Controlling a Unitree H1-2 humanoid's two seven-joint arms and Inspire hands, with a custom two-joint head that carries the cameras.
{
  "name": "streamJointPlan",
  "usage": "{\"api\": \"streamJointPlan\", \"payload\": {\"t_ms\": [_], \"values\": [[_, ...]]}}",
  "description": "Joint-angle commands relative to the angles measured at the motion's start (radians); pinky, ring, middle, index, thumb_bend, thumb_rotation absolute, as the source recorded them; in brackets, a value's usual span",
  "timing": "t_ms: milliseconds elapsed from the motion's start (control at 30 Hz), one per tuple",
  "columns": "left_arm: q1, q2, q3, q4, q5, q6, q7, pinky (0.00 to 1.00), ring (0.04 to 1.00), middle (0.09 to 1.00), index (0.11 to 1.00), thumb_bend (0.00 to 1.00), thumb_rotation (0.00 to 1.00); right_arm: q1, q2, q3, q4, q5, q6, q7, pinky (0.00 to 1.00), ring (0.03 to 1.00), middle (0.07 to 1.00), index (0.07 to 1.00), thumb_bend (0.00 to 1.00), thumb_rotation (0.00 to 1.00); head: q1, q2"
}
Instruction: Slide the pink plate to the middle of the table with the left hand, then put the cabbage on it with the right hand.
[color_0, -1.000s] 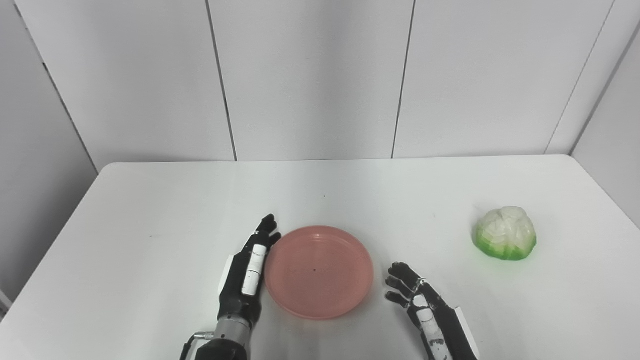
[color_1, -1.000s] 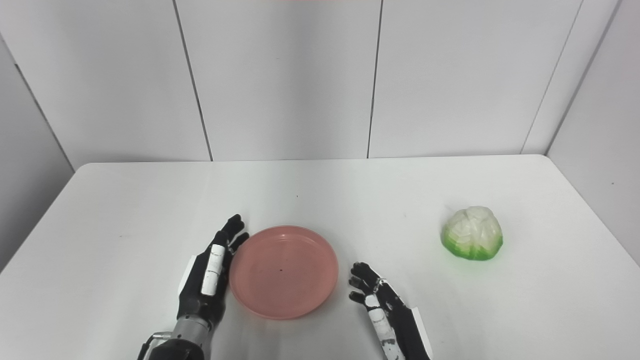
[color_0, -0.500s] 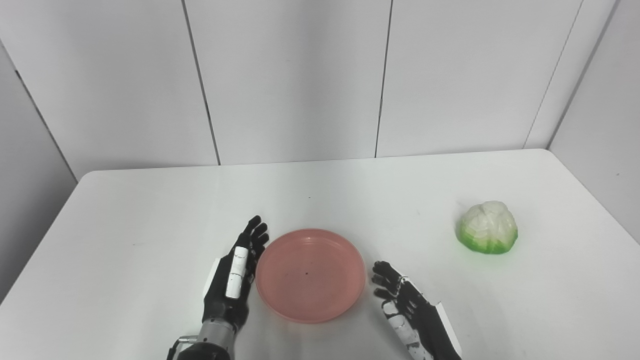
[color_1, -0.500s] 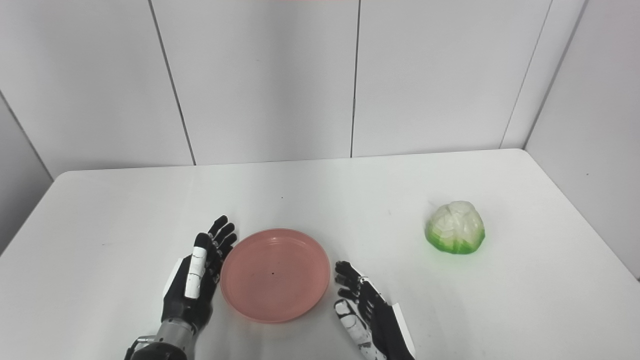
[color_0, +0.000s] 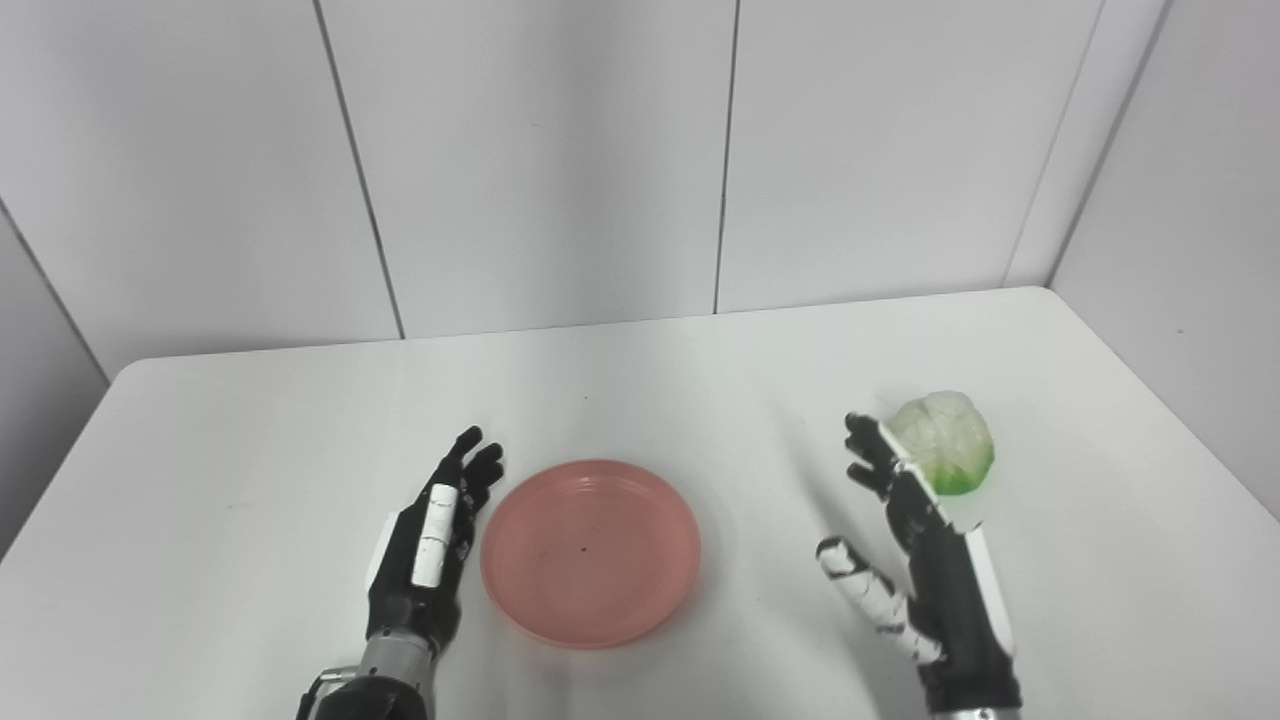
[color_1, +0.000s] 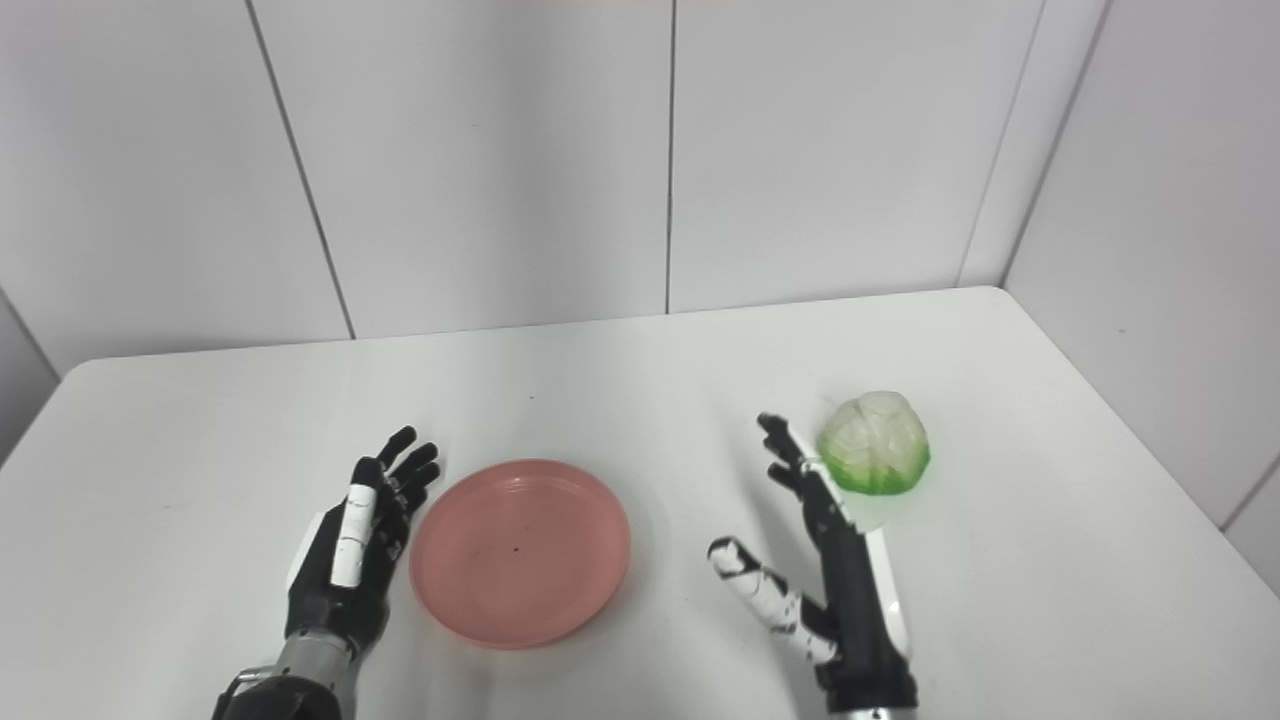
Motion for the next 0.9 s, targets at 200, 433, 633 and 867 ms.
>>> {"api": "streamJointPlan", "payload": {"t_ms": [200,433,633,867], "values": [[0.004,0.013,-0.01,0.024,-0.003,0.029,-0.023,1.0,0.922,0.872,0.886,0.86,0.86,-0.113,-0.147,-0.09,-0.101,-0.095,0.215,0.126,0.78,0.871,0.933,0.921,0.9,0.73,-0.018,-0.009],[0.013,0.012,-0.021,0.024,-0.004,0.036,-0.039,0.99,0.924,0.862,0.868,0.87,0.83,-0.215,-0.349,-0.123,-0.138,-0.128,0.418,0.3,0.76,0.895,0.972,0.934,0.97,0.41,-0.017,-0.013],[0.019,0.008,-0.032,0.027,-0.002,0.036,-0.049,0.98,0.906,0.848,0.867,0.88,0.82,-0.307,-0.492,-0.119,-0.109,-0.175,0.487,0.396,0.81,0.924,0.95,0.924,1.0,0.41,-0.008,-0.015],[0.024,0.004,-0.044,0.023,-0.001,0.042,-0.05,0.99,0.907,0.833,0.88,0.9,0.82,-0.422,-0.612,-0.081,-0.029,-0.213,0.484,0.491,0.84,0.972,0.974,0.928,1.0,0.33,0.001,-0.013]]}}
